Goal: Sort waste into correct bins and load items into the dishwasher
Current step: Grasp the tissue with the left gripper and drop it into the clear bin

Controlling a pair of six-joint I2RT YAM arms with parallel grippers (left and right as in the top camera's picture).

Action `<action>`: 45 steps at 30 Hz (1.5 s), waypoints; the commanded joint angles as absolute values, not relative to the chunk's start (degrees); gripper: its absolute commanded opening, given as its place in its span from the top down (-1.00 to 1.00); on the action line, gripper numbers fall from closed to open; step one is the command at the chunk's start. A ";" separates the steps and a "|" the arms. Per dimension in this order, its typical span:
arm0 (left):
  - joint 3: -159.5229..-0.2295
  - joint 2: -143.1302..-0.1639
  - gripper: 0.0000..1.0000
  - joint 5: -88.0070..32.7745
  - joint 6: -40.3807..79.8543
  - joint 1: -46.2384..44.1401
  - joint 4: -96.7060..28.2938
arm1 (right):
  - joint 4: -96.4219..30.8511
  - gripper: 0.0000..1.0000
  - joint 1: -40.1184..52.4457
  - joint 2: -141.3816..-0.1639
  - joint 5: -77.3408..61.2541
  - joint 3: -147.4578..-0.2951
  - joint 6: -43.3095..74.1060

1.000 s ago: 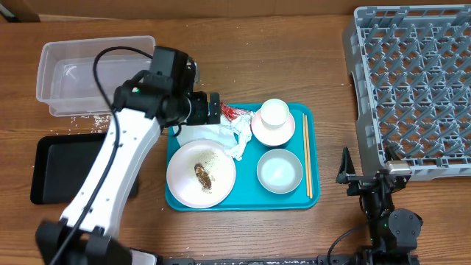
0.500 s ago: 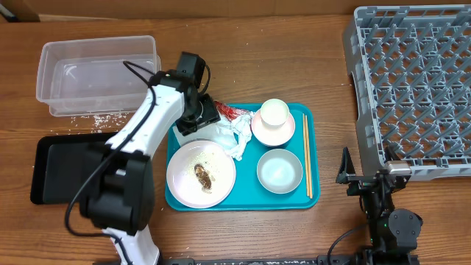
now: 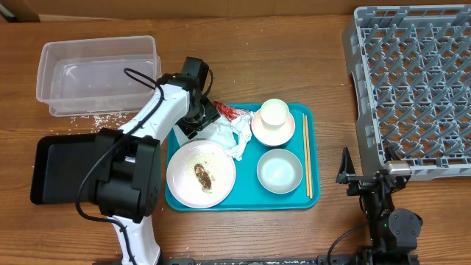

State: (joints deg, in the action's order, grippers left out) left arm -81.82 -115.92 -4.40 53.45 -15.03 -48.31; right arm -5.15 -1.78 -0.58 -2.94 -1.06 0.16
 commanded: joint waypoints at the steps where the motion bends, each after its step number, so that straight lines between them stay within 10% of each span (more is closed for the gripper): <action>1: -82.67 -116.90 -0.09 -1.41 54.89 -15.35 -47.94 | -4.67 -1.00 -1.63 -0.16 -2.61 -0.47 -0.03; 11: -83.00 -116.73 0.92 -4.19 54.85 -15.05 -48.88 | -4.67 -1.00 -1.63 -0.16 -2.59 -0.47 -0.05; 29: -110.72 -114.59 0.92 -6.87 43.97 -10.31 -76.79 | -4.67 -1.00 -1.63 -0.16 -2.61 -0.47 -0.05; 45: -125.32 -114.59 0.92 -2.11 41.76 7.92 -70.46 | -4.67 -1.00 -1.63 -0.16 -2.61 -0.47 -0.05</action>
State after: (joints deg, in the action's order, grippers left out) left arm -123.00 -115.83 -5.87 42.98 4.67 -73.06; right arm -5.15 -1.78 -0.58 -2.94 -1.06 0.16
